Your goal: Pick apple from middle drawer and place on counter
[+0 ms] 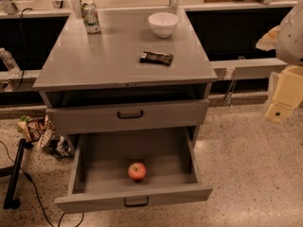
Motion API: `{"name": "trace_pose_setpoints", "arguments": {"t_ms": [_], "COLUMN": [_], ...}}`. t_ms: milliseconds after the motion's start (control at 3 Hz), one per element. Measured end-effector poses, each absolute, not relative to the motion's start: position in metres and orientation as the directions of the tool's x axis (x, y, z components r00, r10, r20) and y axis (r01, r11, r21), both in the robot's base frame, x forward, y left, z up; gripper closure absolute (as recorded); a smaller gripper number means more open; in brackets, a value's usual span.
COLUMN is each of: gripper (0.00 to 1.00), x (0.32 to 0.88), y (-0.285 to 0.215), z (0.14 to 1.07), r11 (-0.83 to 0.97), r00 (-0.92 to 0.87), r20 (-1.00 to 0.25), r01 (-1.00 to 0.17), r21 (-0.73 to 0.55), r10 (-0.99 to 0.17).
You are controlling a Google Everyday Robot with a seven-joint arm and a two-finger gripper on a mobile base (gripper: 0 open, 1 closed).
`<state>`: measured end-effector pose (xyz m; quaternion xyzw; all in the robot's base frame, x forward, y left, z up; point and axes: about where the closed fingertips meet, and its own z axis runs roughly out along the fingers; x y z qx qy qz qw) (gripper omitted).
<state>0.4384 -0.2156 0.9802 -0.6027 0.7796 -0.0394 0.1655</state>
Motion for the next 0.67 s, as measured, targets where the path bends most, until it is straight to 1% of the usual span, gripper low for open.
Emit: {"name": "trace_pose_setpoints", "arguments": {"t_ms": [333, 667], "gripper": [0.0, 0.0], "x": [0.438, 0.43], "y": [-0.215, -0.202], "z": [0.98, 0.968], "r11": [0.273, 0.321], "r00": [-0.22, -0.243], "r20": [-0.216, -0.325], "r01": [-0.926, -0.923], "r21": [-0.259, -0.214], "r10": [-0.951, -0.914]}}
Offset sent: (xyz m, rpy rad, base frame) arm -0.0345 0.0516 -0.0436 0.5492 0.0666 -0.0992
